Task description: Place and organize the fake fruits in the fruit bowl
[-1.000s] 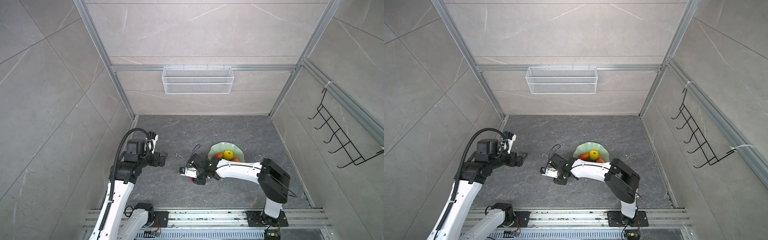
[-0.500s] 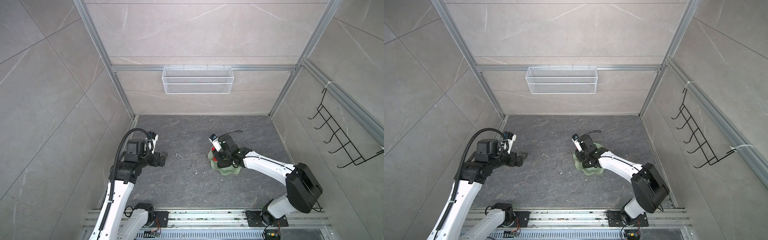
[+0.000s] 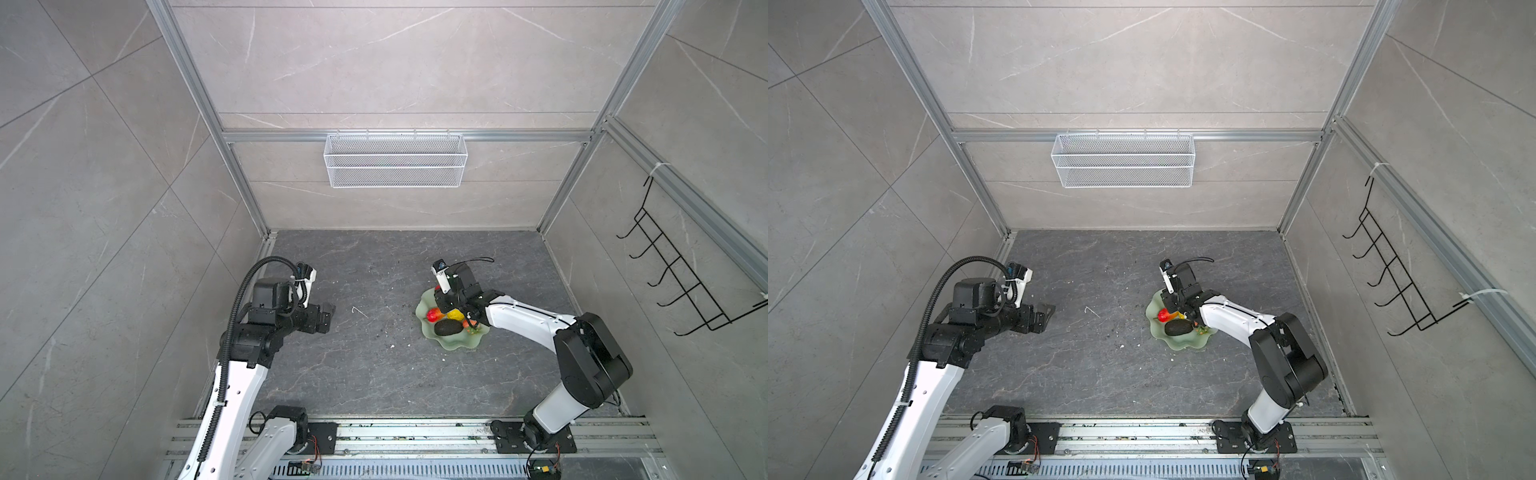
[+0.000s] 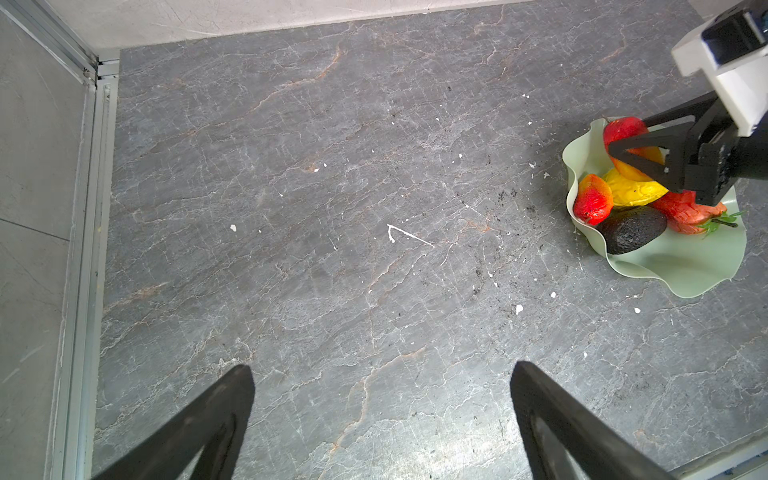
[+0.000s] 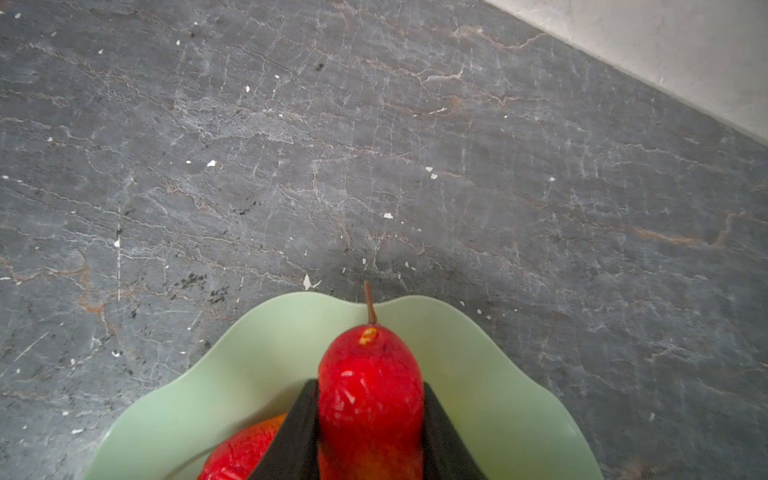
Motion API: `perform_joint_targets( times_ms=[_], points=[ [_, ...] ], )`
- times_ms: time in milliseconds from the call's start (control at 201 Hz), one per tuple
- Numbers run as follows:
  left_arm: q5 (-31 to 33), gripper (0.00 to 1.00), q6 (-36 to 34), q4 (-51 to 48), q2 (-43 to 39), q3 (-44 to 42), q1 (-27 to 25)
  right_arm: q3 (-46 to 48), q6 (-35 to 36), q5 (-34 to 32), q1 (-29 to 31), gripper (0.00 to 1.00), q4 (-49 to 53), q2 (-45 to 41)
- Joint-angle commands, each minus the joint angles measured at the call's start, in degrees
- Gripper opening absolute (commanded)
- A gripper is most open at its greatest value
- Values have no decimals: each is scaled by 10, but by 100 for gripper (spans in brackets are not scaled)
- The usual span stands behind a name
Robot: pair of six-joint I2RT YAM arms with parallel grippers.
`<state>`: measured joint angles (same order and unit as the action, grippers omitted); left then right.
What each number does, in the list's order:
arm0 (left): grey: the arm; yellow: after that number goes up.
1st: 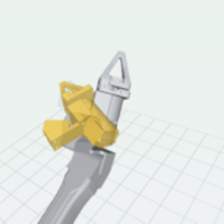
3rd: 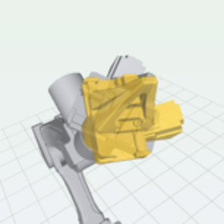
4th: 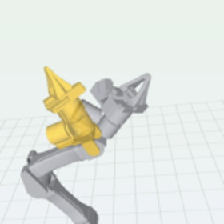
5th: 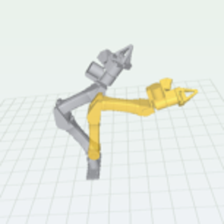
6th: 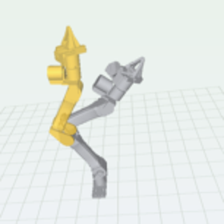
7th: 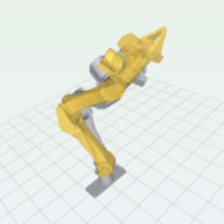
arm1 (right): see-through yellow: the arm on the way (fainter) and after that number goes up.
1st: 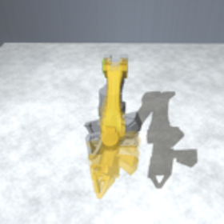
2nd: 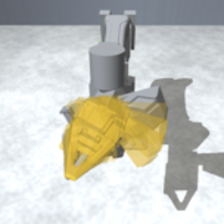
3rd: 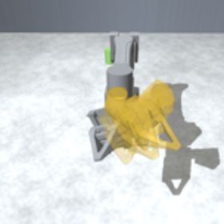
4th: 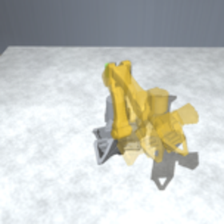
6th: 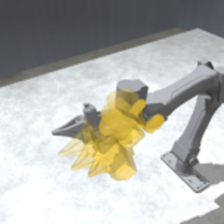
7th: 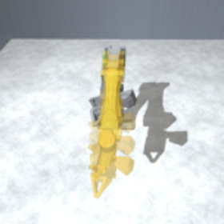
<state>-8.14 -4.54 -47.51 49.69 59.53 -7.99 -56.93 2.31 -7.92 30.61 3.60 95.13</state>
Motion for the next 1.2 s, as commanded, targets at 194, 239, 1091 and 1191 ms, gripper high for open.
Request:
perform_joint_targets(
  times_ms=[194,239,1091,1191],
  points=[
    [-10,100,-10,13,-2,0,3,-17,-17,-4,1,55,-6,19],
    [-10,100,-10,13,-2,0,3,-17,-16,-5,0,61,-4,14],
    [120,100,153,276,-23,-119,3,270,-188,72,-255,100,-133,-384],
    [208,100,148,390,-24,-201,3,316,-187,8,-286,100,-207,-359]
  ],
)
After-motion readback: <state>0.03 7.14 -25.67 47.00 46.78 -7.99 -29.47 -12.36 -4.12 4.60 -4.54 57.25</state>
